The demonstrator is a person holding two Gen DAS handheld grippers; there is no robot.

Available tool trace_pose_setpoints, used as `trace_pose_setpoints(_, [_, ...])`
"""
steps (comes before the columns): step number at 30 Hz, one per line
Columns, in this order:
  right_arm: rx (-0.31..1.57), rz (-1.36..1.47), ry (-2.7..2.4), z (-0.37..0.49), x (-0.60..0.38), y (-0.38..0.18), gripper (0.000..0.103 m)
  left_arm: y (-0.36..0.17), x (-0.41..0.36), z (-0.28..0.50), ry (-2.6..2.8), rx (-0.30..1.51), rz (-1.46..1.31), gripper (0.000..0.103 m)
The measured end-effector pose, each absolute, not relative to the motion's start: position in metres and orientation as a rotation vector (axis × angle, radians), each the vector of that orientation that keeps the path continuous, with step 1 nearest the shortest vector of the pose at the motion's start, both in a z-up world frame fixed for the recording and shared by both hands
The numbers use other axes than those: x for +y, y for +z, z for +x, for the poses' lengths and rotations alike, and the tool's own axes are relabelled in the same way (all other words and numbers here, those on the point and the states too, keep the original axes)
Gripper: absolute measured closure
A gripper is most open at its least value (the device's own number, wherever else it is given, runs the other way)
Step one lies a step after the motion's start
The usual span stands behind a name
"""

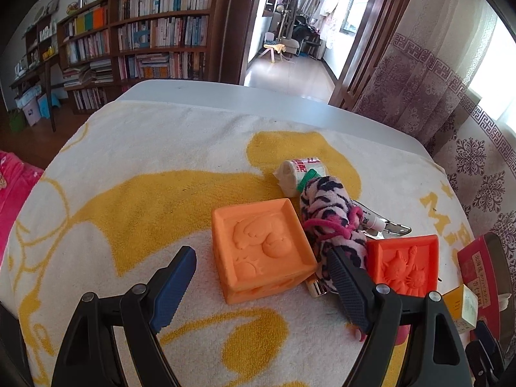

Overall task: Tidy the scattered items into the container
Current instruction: 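Withdraw both tools from the tin toward the remaining items, then grasp the orange rubber cube with the left tool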

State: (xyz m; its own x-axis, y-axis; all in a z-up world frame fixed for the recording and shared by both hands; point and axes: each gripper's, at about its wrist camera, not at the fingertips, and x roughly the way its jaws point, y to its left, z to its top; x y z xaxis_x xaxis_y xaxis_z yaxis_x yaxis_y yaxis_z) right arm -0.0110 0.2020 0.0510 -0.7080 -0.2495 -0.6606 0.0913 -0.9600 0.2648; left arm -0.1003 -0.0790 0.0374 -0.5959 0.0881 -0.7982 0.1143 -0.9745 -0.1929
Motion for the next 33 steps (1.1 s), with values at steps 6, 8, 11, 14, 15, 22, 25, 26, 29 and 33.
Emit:
trace_pose_setpoints(6, [-0.331, 1.104, -2.719, -0.010, 0.204, 0.050, 0.023, 0.018, -0.088, -0.109, -2.713, 0.407, 1.440, 0.018])
trace_pose_setpoints(8, [-0.328, 1.106, -2.716, -0.010, 0.203, 0.049, 0.023, 0.015, -0.087, -0.109, -2.717, 0.403, 1.438, 0.018])
trace_pose_setpoints(11, [-0.320, 1.110, -2.714, -0.010, 0.202, 0.048, 0.023, 0.015, -0.086, -0.108, -2.730, 0.384, 1.411, 0.018])
trace_pose_setpoints(14, [-0.316, 1.118, -2.713, -0.010, 0.201, 0.047, 0.023, 0.014, -0.087, -0.109, -2.752, 0.389, 1.392, 0.019])
trace_pose_setpoints(15, [-0.316, 1.119, -2.714, -0.010, 0.201, 0.046, 0.023, 0.014, -0.088, -0.109, -2.762, 0.397, 1.392, 0.021])
trace_pose_setpoints(22, [-0.278, 1.107, -2.740, -0.007, 0.199, 0.046, 0.023, 0.021, -0.085, -0.102, -2.794, 0.356, 1.409, 0.040])
trace_pose_setpoints(25, [-0.274, 1.093, -2.742, -0.006, 0.197, 0.047, 0.023, 0.031, -0.090, -0.090, -2.799, 0.355, 1.367, 0.040])
trace_pose_setpoints(26, [-0.271, 1.089, -2.740, -0.005, 0.197, 0.047, 0.023, 0.035, -0.092, -0.085, -2.805, 0.360, 1.353, 0.040])
trace_pose_setpoints(29, [-0.259, 1.093, -2.724, -0.007, 0.193, 0.046, 0.023, 0.043, -0.098, -0.070, -2.820, 0.364, 1.326, 0.042])
trace_pose_setpoints(33, [-0.256, 1.115, -2.720, -0.008, 0.192, 0.042, 0.023, 0.045, -0.101, -0.051, -2.836, 0.388, 1.328, 0.046])
